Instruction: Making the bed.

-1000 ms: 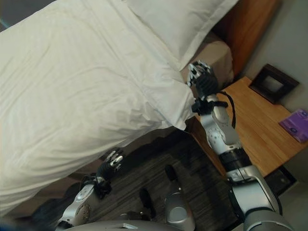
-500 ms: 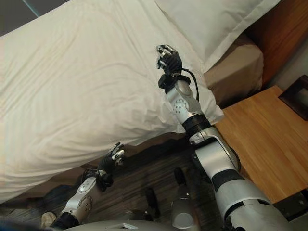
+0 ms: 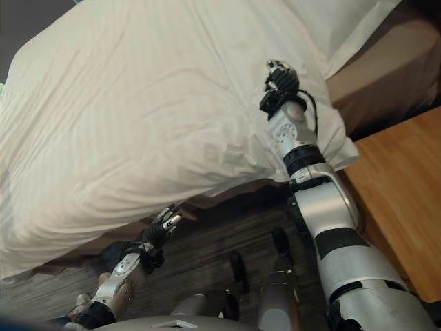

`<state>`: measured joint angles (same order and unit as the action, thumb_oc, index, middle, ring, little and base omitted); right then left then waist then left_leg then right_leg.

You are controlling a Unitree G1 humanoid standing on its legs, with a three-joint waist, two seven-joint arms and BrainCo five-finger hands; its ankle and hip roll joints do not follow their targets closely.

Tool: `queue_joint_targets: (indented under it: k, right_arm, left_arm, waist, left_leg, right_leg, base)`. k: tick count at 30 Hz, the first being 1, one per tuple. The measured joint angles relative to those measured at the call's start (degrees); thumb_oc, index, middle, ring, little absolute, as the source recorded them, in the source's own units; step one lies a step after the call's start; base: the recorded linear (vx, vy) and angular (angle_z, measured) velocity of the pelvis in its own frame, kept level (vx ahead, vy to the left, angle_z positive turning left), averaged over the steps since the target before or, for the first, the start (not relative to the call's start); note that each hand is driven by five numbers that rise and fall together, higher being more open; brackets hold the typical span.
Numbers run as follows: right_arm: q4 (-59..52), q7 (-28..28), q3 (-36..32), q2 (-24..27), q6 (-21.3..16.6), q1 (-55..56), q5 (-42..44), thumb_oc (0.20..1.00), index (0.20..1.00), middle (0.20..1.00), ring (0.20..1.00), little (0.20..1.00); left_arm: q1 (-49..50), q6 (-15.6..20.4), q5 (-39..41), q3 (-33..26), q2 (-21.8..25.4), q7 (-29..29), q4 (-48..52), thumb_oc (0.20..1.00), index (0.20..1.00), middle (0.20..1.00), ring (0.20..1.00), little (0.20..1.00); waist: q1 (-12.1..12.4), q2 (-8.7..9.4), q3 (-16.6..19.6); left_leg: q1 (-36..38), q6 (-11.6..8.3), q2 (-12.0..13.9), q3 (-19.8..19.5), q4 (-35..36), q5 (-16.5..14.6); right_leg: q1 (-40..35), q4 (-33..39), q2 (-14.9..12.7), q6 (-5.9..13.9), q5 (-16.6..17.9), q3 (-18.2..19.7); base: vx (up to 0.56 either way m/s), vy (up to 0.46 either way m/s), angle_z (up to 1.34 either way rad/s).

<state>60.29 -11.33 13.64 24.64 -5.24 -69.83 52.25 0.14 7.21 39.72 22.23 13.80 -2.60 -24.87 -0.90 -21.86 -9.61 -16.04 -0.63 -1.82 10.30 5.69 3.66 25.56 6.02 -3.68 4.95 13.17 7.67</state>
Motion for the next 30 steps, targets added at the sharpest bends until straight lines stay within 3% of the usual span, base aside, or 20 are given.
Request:
queue_joint_targets:
  k: [3,8,10,13,15,18,21,25,30]
  right_arm:
    - [-1.67,2.23,0.11,2.55,-0.46,1.14,0.27,0.200,0.200,0.200,0.200,0.200]
    - [-5.21,6.61,-1.61,1.36,-1.78,4.30,0.71,0.200,0.200,0.200,0.200,0.200]
    - [-18.12,8.18,-3.30,-1.50,-3.68,13.90,1.71,0.200,0.200,0.200,0.200,0.200]
    - [-21.75,10.22,-5.59,-8.58,-5.34,24.17,2.11,0.200,0.200,0.200,0.200,0.200]
    - [-14.77,11.17,-6.69,-11.14,-5.02,29.85,2.93,0.200,0.200,0.200,0.200,0.200]
    - [0.55,9.70,-8.77,-10.68,-1.99,36.04,4.69,0.200,0.200,0.200,0.200,0.200]
    - [6.30,8.79,-8.75,-9.96,-0.11,42.95,4.61,0.200,0.200,0.200,0.200,0.200]
    - [5.76,8.77,-8.60,-9.20,-0.09,43.35,4.52,0.200,0.200,0.200,0.200,0.200]
    - [-2.21,7.81,-9.28,-4.57,-1.29,38.78,3.97,0.200,0.200,0.200,0.200,0.200]
  left_arm:
    - [-0.08,0.16,0.04,1.30,-0.37,0.03,-0.25,1.000,1.000,1.000,1.000,1.000]
    - [-0.85,0.30,0.02,2.22,-0.50,-0.37,0.32,1.000,1.000,1.000,1.000,1.000]
    - [0.78,0.21,0.12,1.44,-1.07,-0.39,2.61,1.000,1.000,1.000,1.000,1.000]
    - [1.42,0.16,0.07,-0.06,-1.85,-0.28,3.13,1.000,1.000,1.000,1.000,1.000]
    - [0.62,0.55,0.10,-0.44,-2.94,-0.22,1.47,1.000,1.000,1.000,1.000,1.000]
    - [-0.38,1.17,0.14,-0.10,-4.32,-0.18,0.93,1.000,1.000,1.000,1.000,1.000]
    - [-0.58,1.45,0.54,0.06,-5.05,-0.21,-0.51,1.000,1.000,1.000,1.000,1.000]
    - [-0.36,1.49,0.57,0.03,-5.20,-0.23,-0.68,1.000,1.000,1.000,1.000,1.000]
    - [-0.66,1.51,0.54,-0.09,-5.23,-0.05,-0.68,1.000,1.000,1.000,1.000,1.000]
  waist:
    - [0.55,-2.12,-1.21]
    - [-0.74,-1.15,-2.73]
    - [-2.66,-0.55,-3.82]
    - [-5.44,0.32,-4.80]
    - [-7.09,0.53,-5.11]
    - [-6.79,0.27,-5.92]
    - [-7.35,-0.25,-8.06]
    - [-7.67,-0.67,-8.31]
    - [-7.78,-1.31,-8.48]
  left_leg:
    - [-1.28,-0.28,-0.28,0.40,-0.11,-0.20]
    - [-1.60,-0.71,-0.37,1.60,-0.03,-0.53]
    - [-2.12,-1.18,-0.49,2.21,0.00,-0.85]
    - [-1.53,-1.93,-0.38,3.32,0.01,-1.46]
    - [-1.46,-2.26,-0.46,3.69,0.03,-1.70]
    - [-1.30,-2.31,-0.56,4.50,0.03,-1.77]
    - [-1.30,-2.02,-0.78,4.99,0.04,-1.97]
    - [-1.25,-1.81,-0.97,5.03,0.04,-2.27]
    - [-1.09,-1.63,-1.35,4.73,0.03,-2.11]
  right_leg:
    - [1.58,-0.28,-0.02,0.11,0.22,0.87]
    - [2.46,-0.30,0.13,0.16,0.14,2.12]
    - [3.22,-0.29,0.08,0.20,0.17,2.69]
    - [3.21,-0.42,0.39,0.35,0.09,3.96]
    - [3.35,-0.40,0.40,0.36,0.09,4.39]
    - [3.41,-0.41,0.40,0.44,0.14,5.10]
    - [3.72,-0.41,0.37,0.73,0.38,5.72]
    - [3.71,-0.41,0.24,0.73,0.42,6.02]
    - [3.31,-0.42,-0.33,0.74,0.56,5.53]
  base:
    - [0.02,-0.025,-0.12]
    - [0.03,-0.006,-0.13]
    - [0.05,-0.009,-0.15]
    - [0.05,0.021,-0.17]
    - [0.03,0.018,-0.13]
    - [0.01,0.016,-0.12]
    - [0.01,0.046,-0.11]
    - [-0.01,0.043,-0.01]
    - [-0.02,0.038,0.07]
